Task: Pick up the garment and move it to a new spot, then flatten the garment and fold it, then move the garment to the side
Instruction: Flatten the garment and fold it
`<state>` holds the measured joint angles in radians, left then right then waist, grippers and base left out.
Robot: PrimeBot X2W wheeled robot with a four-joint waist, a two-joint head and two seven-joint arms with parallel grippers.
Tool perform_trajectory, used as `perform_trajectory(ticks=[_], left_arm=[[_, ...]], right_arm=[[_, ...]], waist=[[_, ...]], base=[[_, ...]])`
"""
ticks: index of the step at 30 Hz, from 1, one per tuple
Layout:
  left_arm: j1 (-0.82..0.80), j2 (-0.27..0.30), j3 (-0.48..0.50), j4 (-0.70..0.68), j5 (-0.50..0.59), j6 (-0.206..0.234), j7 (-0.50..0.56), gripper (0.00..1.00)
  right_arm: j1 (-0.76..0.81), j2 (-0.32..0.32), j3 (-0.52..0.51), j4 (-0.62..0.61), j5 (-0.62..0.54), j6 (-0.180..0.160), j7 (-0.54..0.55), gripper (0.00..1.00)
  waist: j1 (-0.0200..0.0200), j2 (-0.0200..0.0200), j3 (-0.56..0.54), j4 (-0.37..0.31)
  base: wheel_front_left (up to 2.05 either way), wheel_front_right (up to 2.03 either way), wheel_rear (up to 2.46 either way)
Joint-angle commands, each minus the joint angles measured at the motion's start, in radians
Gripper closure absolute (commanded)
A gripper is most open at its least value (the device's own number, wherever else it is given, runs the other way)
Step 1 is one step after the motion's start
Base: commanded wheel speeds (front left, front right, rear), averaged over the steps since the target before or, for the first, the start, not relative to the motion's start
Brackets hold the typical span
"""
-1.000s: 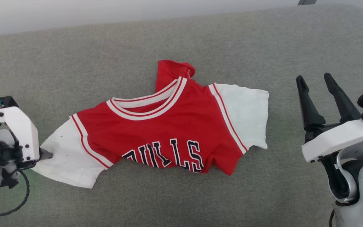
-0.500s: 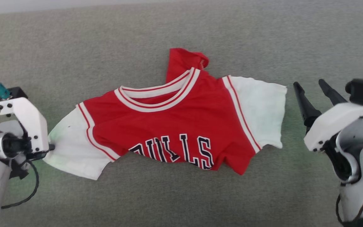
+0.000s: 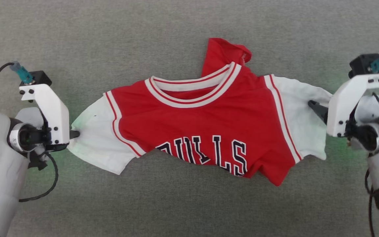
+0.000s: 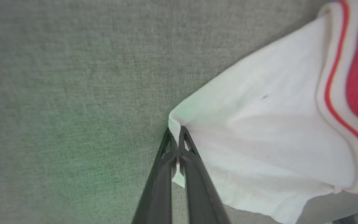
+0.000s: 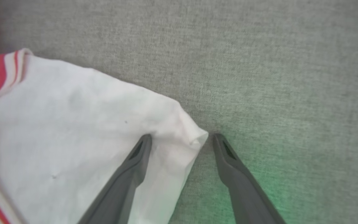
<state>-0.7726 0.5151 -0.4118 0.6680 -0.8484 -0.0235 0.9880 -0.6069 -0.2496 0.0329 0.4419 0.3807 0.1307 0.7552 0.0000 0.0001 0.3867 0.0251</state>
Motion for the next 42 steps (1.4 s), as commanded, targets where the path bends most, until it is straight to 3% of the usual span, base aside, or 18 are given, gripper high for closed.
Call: perform_trajectory(ticks=[1, 6, 14, 24, 32, 42], left_arm=[[0.028, -0.053, -0.028, 0.034, 0.005, -0.008, -0.025, 1.0], [0.005, -0.051, -0.02, 0.049, 0.013, -0.012, -0.067, 1.0], [-0.081, -0.011, 0.019, -0.019, 0.014, -0.027, -0.126, 1.0], [-0.198, 0.017, 0.037, -0.161, 0.032, 0.004, -0.121, 1.0], [-0.286, 0.033, 0.05, -0.197, 0.058, 0.031, -0.142, 1.0], [-0.418, 0.025, 0.056, -0.16, 0.096, 0.035, -0.213, 1.0]], right_arm=[[0.03, 0.02, 0.05, 0.077, 0.014, 0.0, 0.081, 0.97], [-0.021, -0.012, 0.047, 0.085, 0.043, 0.0, 0.158, 1.0], [-0.124, -0.055, 0.03, -0.051, 0.098, 0.0, 0.143, 1.0], [-0.237, -0.07, 0.068, -0.161, 0.138, 0.0, 0.091, 1.0], [-0.339, -0.049, 0.075, -0.126, 0.108, 0.0, 0.011, 1.0], [-0.5, 0.003, 0.088, -0.019, 0.079, 0.0, -0.096, 1.0]], waist=[[0.0, -0.0001, 0.011, 0.016], [0.0, -0.0001, 0.002, 0.026], [0.0, -0.0001, -0.08, 0.011], [0.0, -0.0001, -0.223, -0.018], [0.0, -0.0001, -0.287, -0.042], [0.0, -0.0001, -0.348, -0.063]], base=[[0.0, 0.0, 0.0], [0.0, 0.0, 0.0], [0.0, 0.0, 0.0], [0.0, 0.0, 0.0], [0.0, 0.0, 0.0], [0.0, 0.0, 0.0]])
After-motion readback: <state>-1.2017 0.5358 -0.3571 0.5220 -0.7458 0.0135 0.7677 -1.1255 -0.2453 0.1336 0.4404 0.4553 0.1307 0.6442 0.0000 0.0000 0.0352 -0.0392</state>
